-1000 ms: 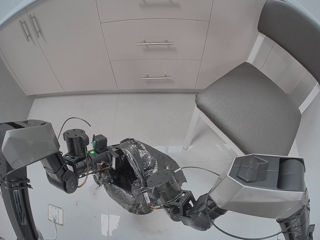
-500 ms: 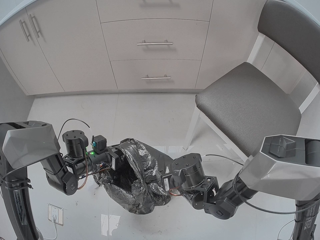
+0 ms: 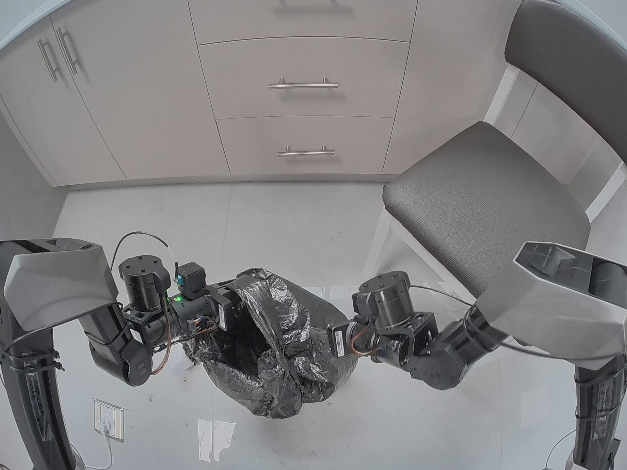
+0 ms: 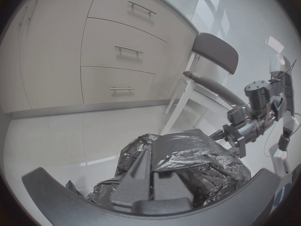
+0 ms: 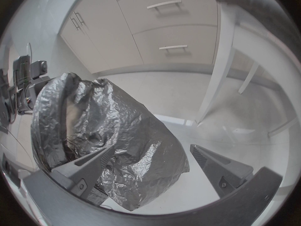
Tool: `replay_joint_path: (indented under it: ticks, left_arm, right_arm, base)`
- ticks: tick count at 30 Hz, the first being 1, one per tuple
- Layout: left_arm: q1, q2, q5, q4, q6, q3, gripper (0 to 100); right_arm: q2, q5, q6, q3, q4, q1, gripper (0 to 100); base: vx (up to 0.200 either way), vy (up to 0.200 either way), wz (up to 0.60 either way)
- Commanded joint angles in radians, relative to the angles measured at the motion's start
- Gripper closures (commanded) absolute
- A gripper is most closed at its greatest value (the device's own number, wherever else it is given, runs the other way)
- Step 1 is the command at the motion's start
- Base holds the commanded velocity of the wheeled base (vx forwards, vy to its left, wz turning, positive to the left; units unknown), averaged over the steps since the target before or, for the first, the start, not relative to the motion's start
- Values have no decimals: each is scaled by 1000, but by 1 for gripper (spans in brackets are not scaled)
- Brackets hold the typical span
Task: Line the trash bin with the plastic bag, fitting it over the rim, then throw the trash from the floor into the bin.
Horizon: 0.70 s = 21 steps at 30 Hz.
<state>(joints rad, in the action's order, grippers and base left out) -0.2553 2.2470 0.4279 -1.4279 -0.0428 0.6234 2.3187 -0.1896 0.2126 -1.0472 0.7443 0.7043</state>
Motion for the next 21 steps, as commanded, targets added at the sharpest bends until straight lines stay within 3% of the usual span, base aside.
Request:
replay_joint_path:
  ticks: [1, 3, 9, 21]
  left_arm:
    - [-12, -9, 0, -51, 52, -27, 100]
    - [-12, -15, 2, -51, 52, -33, 100]
    - [-10, -18, 2, -51, 54, -36, 100]
    - [-5, -37, 2, -82, 55, -59, 100]
  right_arm:
    - [31, 173, 47, -160, -149, -126, 0]
    - [54, 206, 54, -195, -166, -152, 0]
    - [93, 217, 53, -231, -171, -197, 0]
    - [103, 263, 53, -198, -175, -203, 0]
  base:
    - [0, 0, 0]
    - [0, 0, 0]
    - [0, 0, 0]
    - [0, 0, 0]
